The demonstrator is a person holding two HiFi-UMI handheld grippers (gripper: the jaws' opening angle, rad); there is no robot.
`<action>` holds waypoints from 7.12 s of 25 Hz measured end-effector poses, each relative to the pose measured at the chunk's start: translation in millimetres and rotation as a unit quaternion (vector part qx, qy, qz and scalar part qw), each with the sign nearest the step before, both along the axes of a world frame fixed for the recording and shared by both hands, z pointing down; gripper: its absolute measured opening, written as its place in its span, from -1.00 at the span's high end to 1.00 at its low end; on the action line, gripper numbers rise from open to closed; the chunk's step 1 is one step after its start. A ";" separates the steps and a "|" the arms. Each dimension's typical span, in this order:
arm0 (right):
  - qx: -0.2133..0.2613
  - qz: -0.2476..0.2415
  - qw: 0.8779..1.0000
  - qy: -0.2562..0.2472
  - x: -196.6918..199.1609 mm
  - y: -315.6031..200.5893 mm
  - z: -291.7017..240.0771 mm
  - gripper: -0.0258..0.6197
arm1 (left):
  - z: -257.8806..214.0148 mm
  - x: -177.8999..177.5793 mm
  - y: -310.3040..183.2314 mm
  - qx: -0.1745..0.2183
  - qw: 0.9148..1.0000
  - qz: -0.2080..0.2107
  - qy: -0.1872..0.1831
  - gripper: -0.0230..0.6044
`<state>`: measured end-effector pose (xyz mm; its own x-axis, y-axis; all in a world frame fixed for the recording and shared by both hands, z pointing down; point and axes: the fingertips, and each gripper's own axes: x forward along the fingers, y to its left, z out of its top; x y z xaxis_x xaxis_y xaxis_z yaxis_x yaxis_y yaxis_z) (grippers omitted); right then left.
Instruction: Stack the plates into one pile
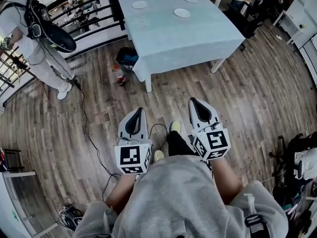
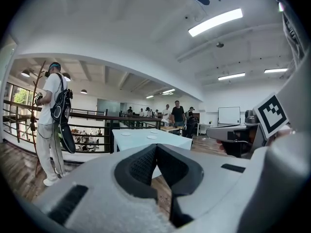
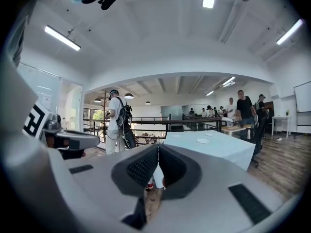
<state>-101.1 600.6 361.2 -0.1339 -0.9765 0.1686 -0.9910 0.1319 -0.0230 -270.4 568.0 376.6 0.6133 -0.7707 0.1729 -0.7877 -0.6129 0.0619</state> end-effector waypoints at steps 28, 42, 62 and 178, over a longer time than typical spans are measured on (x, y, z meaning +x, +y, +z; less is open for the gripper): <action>-0.030 -0.046 0.998 -0.003 78.6 -239.5 43.3 0.84 | 30.1 95.4 -236.1 -0.018 0.999 -0.003 -0.028 0.88; -0.031 -0.053 0.998 -0.012 151.4 -351.1 39.5 0.84 | 23.4 151.9 -344.5 -0.019 0.999 -0.016 -0.048 0.88; -0.018 -0.059 0.998 -0.022 196.0 -427.2 30.9 0.84 | 15.0 147.1 -404.3 -0.020 0.995 -0.067 -0.070 0.87; -0.276 -0.152 0.903 0.293 320.3 -773.9 257.7 0.59 | 161.4 219.5 -714.3 -0.204 0.966 0.025 -0.154 0.87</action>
<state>219.2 -173.3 619.0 -0.1110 -0.6556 0.7469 -0.7739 0.5285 0.3489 -50.9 -146.2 538.1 0.5181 -0.5714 0.6364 -0.7779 -0.6242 0.0729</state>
